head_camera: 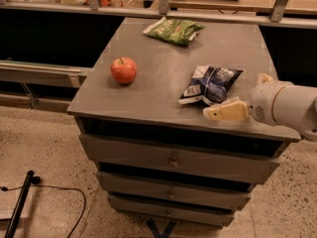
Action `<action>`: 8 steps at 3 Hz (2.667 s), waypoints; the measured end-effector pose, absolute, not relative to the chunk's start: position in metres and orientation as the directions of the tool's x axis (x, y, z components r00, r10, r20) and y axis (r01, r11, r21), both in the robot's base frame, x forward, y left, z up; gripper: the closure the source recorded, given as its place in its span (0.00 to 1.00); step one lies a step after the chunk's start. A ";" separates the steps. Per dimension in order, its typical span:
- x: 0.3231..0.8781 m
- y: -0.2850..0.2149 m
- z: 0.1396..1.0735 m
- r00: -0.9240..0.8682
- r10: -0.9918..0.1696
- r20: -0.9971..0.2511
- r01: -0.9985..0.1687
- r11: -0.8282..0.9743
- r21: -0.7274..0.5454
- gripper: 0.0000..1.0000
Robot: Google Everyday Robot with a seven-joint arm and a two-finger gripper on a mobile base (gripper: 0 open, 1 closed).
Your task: Pick blue chip bag
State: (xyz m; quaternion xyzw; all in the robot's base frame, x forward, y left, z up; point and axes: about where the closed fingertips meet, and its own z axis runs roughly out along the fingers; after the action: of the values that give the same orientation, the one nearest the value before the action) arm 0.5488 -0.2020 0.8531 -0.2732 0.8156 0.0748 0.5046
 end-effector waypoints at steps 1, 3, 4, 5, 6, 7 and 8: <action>0.546 -0.185 0.849 -0.342 -0.387 -0.856 -0.554 0.819 -0.149 0.00; 0.553 -0.175 0.833 -0.349 -0.399 -0.848 -0.580 0.803 -0.139 0.04; 0.558 -0.172 0.826 -0.345 -0.399 -0.849 -0.590 0.796 -0.135 0.26; 0.559 -0.172 0.822 -0.340 -0.407 -0.848 -0.597 0.790 -0.140 0.50; 0.559 -0.172 0.822 -0.334 -0.412 -0.848 -0.598 0.788 -0.147 0.73; 0.559 -0.172 0.822 -0.334 -0.412 -0.848 -0.598 0.788 -0.147 0.95; 0.559 -0.172 0.822 -0.334 -0.412 -0.848 -0.598 0.788 -0.148 1.00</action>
Offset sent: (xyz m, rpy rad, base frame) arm -0.0005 0.0311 -0.0238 -0.0012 0.0509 0.0765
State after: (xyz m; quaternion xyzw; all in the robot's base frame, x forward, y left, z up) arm 0.5592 -0.1718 0.8224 -0.3112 0.8110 0.0956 0.4861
